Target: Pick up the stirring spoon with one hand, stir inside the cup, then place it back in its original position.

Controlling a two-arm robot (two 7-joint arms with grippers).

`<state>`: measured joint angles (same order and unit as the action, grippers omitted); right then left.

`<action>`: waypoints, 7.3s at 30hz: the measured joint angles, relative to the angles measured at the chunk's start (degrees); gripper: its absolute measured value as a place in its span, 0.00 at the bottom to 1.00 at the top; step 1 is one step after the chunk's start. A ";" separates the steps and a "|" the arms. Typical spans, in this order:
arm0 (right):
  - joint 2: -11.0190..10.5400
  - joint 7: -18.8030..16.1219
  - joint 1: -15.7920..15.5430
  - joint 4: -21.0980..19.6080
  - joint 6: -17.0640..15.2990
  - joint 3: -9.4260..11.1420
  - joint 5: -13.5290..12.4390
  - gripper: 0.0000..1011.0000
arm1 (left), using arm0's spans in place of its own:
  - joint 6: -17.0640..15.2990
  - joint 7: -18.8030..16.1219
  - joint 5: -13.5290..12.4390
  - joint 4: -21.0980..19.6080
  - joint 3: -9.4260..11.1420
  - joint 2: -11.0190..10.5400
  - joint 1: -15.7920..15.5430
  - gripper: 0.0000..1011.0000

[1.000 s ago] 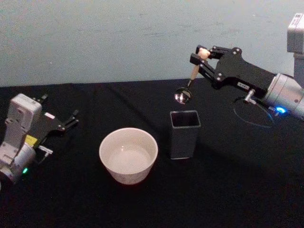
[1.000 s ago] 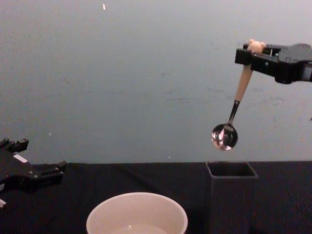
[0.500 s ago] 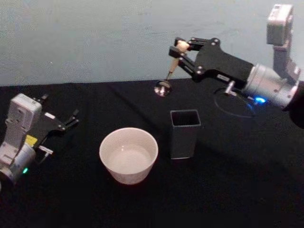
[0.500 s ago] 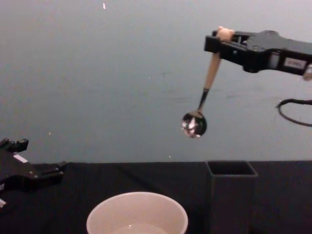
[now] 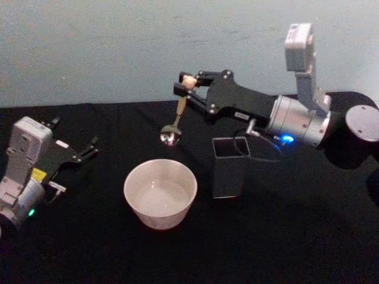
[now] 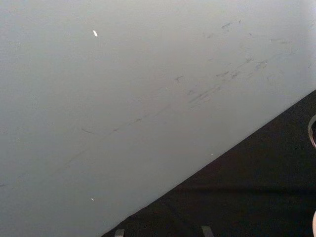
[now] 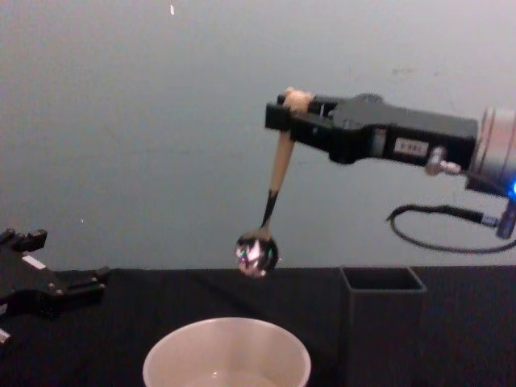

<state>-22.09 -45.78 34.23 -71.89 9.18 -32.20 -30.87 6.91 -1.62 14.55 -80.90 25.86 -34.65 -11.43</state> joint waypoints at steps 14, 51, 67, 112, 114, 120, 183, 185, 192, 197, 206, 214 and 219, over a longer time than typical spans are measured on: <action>0.87 -2.28 -0.48 1.96 -0.85 -3.60 0.28 0.21 | 0.00 0.00 0.00 0.00 0.00 0.00 -0.01 0.99; 2.21 -0.86 -0.43 6.74 0.87 -5.66 6.32 0.21 | 0.00 0.00 0.00 0.00 0.00 0.00 0.00 0.99; -2.46 -0.90 -5.03 -1.60 -1.74 -4.32 4.28 0.21 | 0.00 0.00 0.00 0.00 0.00 0.00 0.00 0.99; -0.16 0.84 -2.87 2.06 -1.02 -4.42 6.24 0.21 | 0.00 0.00 0.00 0.00 0.00 0.00 0.00 0.99; -0.79 0.83 -3.69 0.75 -1.46 -4.30 5.89 0.21 | 0.00 0.00 0.00 0.00 0.00 0.00 0.00 0.99; -1.77 0.07 -5.05 -1.68 -2.31 -4.67 5.15 0.21 | 0.00 0.00 0.00 0.00 0.00 0.00 0.00 0.99; 0.14 -0.70 -4.44 -0.88 -2.80 -6.47 5.20 0.21 | 0.00 0.00 0.00 0.00 0.00 0.00 0.00 0.99; 0.85 -0.70 -3.89 -0.03 -2.52 -6.78 5.29 0.21 | 0.00 0.00 0.00 0.00 0.00 0.00 0.00 0.99; 2.97 -0.32 -1.82 3.28 -1.32 -7.11 5.89 0.21 | 0.00 0.00 0.00 0.00 0.00 0.00 0.00 0.99; 3.99 0.71 -0.49 5.97 -0.81 -6.97 6.77 0.21 | 0.00 0.00 0.00 0.00 0.00 0.00 0.00 0.99; 3.86 1.79 0.00 7.34 -0.64 -5.73 7.54 0.21 | 0.00 0.00 0.00 0.00 0.00 0.00 0.00 0.99; 2.64 2.35 -1.29 5.34 -1.10 -4.64 7.48 0.21 | 0.00 0.00 0.00 0.00 0.00 0.00 0.00 0.99; 1.36 2.53 -2.66 3.42 -1.84 -4.18 7.25 0.21 | 0.00 0.00 0.00 0.00 0.00 0.00 0.00 0.99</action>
<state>-20.72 -43.25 31.57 -68.47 7.34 -36.38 -23.62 6.91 -1.62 14.55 -80.90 25.86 -34.65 -11.43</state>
